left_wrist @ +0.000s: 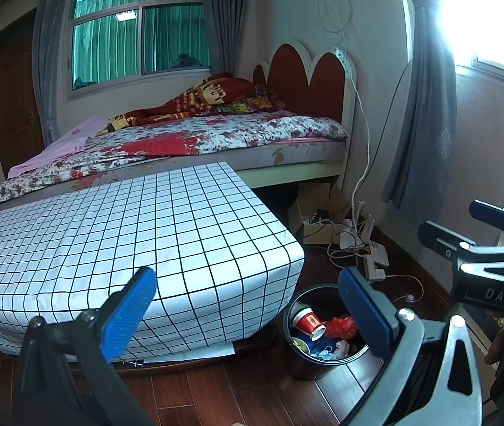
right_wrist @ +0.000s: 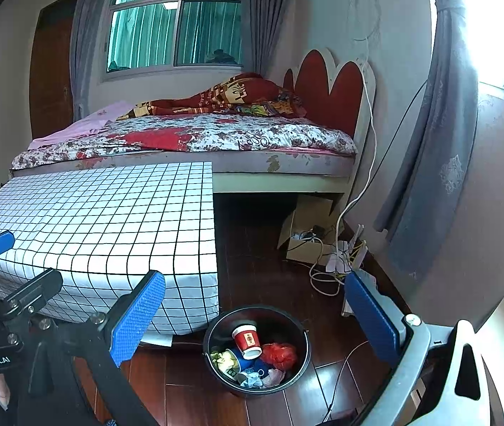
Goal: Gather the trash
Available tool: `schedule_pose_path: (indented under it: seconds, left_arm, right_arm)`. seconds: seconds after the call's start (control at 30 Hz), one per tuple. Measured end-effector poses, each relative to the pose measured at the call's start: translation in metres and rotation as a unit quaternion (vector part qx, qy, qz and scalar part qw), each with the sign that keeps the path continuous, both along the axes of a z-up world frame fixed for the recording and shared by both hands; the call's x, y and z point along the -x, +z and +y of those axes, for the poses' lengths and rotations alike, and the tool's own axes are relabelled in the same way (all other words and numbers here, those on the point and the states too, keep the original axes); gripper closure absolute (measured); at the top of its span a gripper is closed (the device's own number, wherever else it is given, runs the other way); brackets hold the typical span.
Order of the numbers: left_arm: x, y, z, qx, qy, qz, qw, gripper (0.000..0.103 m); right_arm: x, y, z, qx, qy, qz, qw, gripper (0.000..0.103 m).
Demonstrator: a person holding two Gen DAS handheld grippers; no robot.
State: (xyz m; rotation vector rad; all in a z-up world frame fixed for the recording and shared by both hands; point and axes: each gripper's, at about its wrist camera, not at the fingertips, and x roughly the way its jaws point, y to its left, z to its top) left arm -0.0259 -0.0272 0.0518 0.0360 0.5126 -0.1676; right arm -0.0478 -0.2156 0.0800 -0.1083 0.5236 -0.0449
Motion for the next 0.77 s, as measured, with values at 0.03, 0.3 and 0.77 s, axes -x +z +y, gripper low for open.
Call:
schedule_pose_path:
  seconds: [0.03,0.3,0.77]
  left_arm:
    - [0.0,0.0,0.0,0.0,0.0,0.0,1.0,0.0]
    - [-0.001,-0.002,-0.001,0.003,-0.004,0.005,1.0,0.0]
    - [-0.006,-0.006,0.004,0.008,-0.019,0.017,0.9996,0.0]
  right_arm:
    - [0.0,0.0,0.0,0.0,0.0,0.001,1.0,0.001]
    - [-0.001,-0.004,-0.002,-0.001,-0.001,0.004,1.0,0.001]
    - [0.0,-0.01,-0.004,-0.003,-0.004,0.01,1.0,0.001]
